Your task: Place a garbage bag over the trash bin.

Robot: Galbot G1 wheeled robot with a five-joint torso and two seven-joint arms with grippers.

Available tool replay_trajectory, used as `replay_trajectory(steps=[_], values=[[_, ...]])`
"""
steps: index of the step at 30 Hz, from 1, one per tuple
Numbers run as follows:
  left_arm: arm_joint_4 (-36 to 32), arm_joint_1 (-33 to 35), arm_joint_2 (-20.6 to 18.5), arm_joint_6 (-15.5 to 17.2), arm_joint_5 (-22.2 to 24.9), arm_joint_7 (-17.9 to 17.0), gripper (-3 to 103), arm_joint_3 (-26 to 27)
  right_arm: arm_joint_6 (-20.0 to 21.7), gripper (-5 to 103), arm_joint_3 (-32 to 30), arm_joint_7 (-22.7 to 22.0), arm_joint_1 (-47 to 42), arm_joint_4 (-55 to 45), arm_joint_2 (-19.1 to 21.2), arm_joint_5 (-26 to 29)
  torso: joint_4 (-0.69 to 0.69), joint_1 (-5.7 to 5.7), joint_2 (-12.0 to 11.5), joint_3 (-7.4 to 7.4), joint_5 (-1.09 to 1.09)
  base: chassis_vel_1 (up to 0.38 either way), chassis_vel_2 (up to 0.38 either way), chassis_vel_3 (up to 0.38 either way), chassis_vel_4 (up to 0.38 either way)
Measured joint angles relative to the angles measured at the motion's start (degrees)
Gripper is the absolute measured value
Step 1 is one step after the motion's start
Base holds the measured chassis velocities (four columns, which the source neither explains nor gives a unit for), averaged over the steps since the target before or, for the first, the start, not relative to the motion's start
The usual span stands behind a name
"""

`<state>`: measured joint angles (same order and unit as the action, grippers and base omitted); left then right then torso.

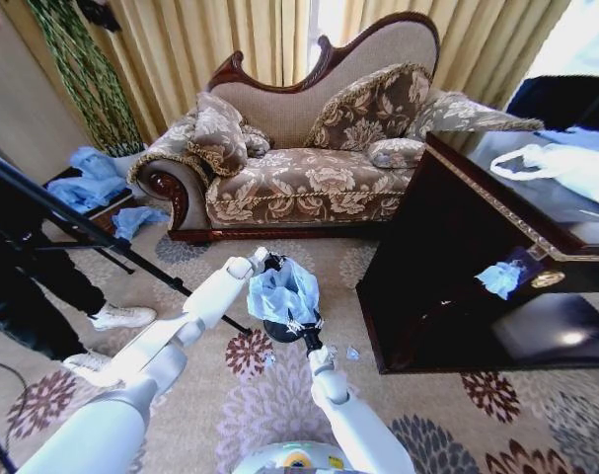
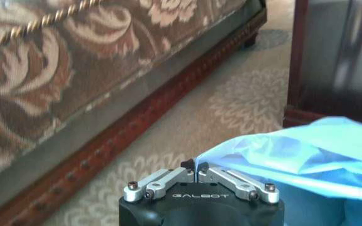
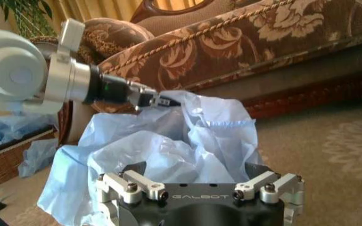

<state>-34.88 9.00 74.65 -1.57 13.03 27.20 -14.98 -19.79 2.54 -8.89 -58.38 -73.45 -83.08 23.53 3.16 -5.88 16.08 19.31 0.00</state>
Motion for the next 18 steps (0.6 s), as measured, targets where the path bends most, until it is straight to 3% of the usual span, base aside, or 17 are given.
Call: replay_trajectory(steps=[6,18], values=[[4.9,-0.5,1.6,-0.4,-0.7,0.0,0,2.2,-0.1,100,0.0,0.0,-0.3,-0.5,0.1,0.0,0.00,0.00,0.0,0.00,0.00,0.000,0.000,0.000,0.000],[6.6,0.7,1.9,1.3,-1.5,0.1,0,5.1,-0.1,100,0.3,0.0,-0.6,-1.3,0.4,0.1,0.00,0.00,0.0,0.00,-0.01,0.000,0.000,0.000,0.000]])
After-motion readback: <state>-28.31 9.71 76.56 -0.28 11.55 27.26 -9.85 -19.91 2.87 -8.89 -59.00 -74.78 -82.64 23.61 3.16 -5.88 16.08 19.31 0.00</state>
